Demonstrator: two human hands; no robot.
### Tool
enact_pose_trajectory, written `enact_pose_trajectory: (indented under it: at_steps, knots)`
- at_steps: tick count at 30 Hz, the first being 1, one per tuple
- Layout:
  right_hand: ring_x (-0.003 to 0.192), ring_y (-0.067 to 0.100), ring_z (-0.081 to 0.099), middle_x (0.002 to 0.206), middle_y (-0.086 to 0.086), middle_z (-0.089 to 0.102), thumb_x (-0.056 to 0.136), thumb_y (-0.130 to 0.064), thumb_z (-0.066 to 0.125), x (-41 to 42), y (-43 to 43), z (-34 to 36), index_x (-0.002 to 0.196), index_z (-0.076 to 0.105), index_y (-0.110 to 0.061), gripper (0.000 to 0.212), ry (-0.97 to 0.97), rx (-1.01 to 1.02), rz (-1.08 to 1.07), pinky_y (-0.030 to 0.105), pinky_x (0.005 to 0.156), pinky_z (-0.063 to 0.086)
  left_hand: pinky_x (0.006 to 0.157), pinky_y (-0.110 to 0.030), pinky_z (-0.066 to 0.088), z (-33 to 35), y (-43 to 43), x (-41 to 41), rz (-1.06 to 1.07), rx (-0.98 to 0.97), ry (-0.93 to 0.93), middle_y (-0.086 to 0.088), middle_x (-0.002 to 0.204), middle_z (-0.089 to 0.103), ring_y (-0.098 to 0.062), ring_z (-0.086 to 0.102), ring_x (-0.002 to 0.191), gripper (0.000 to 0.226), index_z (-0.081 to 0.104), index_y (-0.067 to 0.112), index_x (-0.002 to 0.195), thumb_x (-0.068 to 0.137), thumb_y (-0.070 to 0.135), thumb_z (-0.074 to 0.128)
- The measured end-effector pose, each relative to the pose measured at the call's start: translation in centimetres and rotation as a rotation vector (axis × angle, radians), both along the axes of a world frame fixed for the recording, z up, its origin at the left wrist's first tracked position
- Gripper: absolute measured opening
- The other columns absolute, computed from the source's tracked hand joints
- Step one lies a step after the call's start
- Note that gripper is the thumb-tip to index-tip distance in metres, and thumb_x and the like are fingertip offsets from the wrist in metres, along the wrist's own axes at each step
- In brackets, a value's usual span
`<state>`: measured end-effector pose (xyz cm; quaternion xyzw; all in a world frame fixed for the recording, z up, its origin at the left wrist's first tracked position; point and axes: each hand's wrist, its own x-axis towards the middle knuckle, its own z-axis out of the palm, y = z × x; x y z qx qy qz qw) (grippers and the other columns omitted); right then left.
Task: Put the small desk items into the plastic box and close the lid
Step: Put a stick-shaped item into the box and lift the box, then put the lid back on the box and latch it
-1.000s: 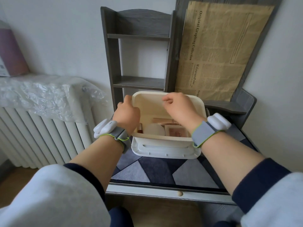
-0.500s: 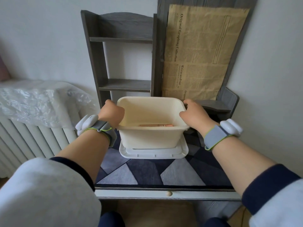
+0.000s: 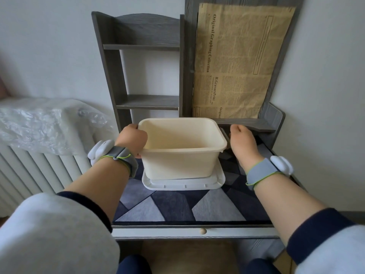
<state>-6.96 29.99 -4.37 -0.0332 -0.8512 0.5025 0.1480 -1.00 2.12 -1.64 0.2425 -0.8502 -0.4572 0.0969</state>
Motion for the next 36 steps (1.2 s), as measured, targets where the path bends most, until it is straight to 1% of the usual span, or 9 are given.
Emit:
enact_pose_trajectory:
  at_steps: [4, 10, 13, 18, 20, 23, 27, 32, 36]
  knots:
    - [0.093, 0.036, 0.066, 0.103, 0.017, 0.067, 0.092, -0.023, 0.049, 0.0, 1.4, -2.6, 0.111, 0.060, -0.008, 0.027, -0.226, 0.132, 0.011, 0.050, 0.082, 0.057, 0.074, -0.057, 0.057, 0.3, 0.2, -0.1, 0.012, -0.015, -0.028, -0.018, 0.110, 0.062, -0.041, 0.062, 0.096, 0.039, 0.058, 0.010, 0.124, 0.086, 0.002, 0.048]
    - [0.052, 0.024, 0.055, 0.063, 0.008, 0.056, 0.080, -0.031, 0.068, 1.5, 1.6, -5.5, 0.069, 0.054, -0.009, 0.029, -0.424, 0.353, 0.169, 0.027, 0.046, 0.045, 0.069, -0.046, 0.058, -0.1, 0.1, -0.5, 0.043, 0.004, 0.006, -0.014, 0.090, 0.057, -0.031, 0.056, 0.075, 0.035, 0.061, 0.001, 0.117, 0.086, 0.004, 0.046]
    - [0.050, 0.020, 0.047, 0.054, 0.004, 0.048, 0.073, -0.026, 0.071, 1.9, 1.5, -5.5, 0.057, 0.050, -0.009, 0.032, -0.419, 0.399, 0.206, 0.024, 0.049, 0.035, 0.064, -0.047, 0.059, 0.0, -0.1, -0.5, 0.027, 0.029, -0.004, -0.010, 0.078, 0.057, -0.031, 0.058, 0.071, 0.030, 0.063, 0.006, 0.111, 0.085, 0.002, 0.048]
    - [0.066, 0.024, 0.058, 0.082, 0.018, 0.069, 0.074, -0.010, 0.067, 2.1, 1.5, -5.4, 0.082, 0.070, 0.006, 0.018, -0.443, 0.399, 0.186, 0.027, 0.058, 0.043, 0.044, -0.043, 0.057, 0.0, -0.5, -0.3, 0.000, 0.101, -0.006, -0.010, 0.078, 0.056, -0.032, 0.060, 0.065, 0.020, 0.057, 0.015, 0.096, 0.085, 0.000, 0.052]
    - [0.062, 0.024, 0.057, 0.071, 0.015, 0.064, 0.075, -0.007, 0.062, 2.2, 1.7, -5.4, 0.070, 0.064, 0.002, 0.011, -0.427, 0.400, 0.158, 0.026, 0.056, 0.041, 0.041, -0.039, 0.056, 0.0, -0.5, -0.3, -0.001, 0.112, -0.011, -0.011, 0.080, 0.056, -0.034, 0.060, 0.066, 0.019, 0.057, 0.016, 0.096, 0.086, 0.000, 0.052]
    - [0.062, 0.026, 0.057, 0.063, 0.010, 0.055, 0.079, -0.006, 0.056, 2.3, 1.9, -5.4, 0.064, 0.055, -0.005, 0.015, -0.392, 0.346, 0.130, 0.030, 0.057, 0.046, 0.047, -0.043, 0.058, 0.2, -0.6, 0.0, 0.001, 0.122, -0.012, -0.012, 0.080, 0.056, -0.035, 0.060, 0.066, 0.016, 0.055, 0.013, 0.098, 0.087, 0.001, 0.053]
    - [0.084, 0.039, 0.066, 0.087, 0.018, 0.062, 0.090, -0.002, 0.051, 1.8, 2.6, -4.7, 0.096, 0.061, 0.000, 0.012, -0.396, 0.195, 0.086, 0.044, 0.070, 0.059, 0.059, -0.049, 0.060, 0.8, -0.6, 0.3, 0.000, 0.153, -0.014, -0.014, 0.079, 0.056, -0.035, 0.062, 0.069, 0.018, 0.056, 0.008, 0.105, 0.088, 0.002, 0.054]
    - [0.079, 0.031, 0.059, 0.067, 0.009, 0.050, 0.090, 0.002, 0.052, 1.6, 4.0, -4.1, 0.065, 0.046, -0.010, 0.028, -0.376, 0.070, -0.011, 0.042, 0.074, 0.058, 0.043, -0.031, 0.055, 1.8, -0.4, 0.9, 0.027, 0.119, -0.010, -0.012, 0.094, 0.056, -0.037, 0.065, 0.103, 0.018, 0.058, 0.012, 0.100, 0.084, 0.004, 0.055]
    - [0.084, 0.035, 0.060, 0.084, 0.019, 0.058, 0.086, 0.004, 0.063, 1.7, 5.1, -3.4, 0.067, 0.053, -0.003, 0.022, -0.355, -0.327, -0.031, 0.055, 0.082, 0.055, 0.032, -0.027, 0.050, 1.9, -0.3, 1.4, 0.036, 0.144, -0.037, -0.017, 0.103, 0.060, -0.036, 0.065, 0.105, 0.026, 0.060, 0.006, 0.110, 0.085, 0.004, 0.056]
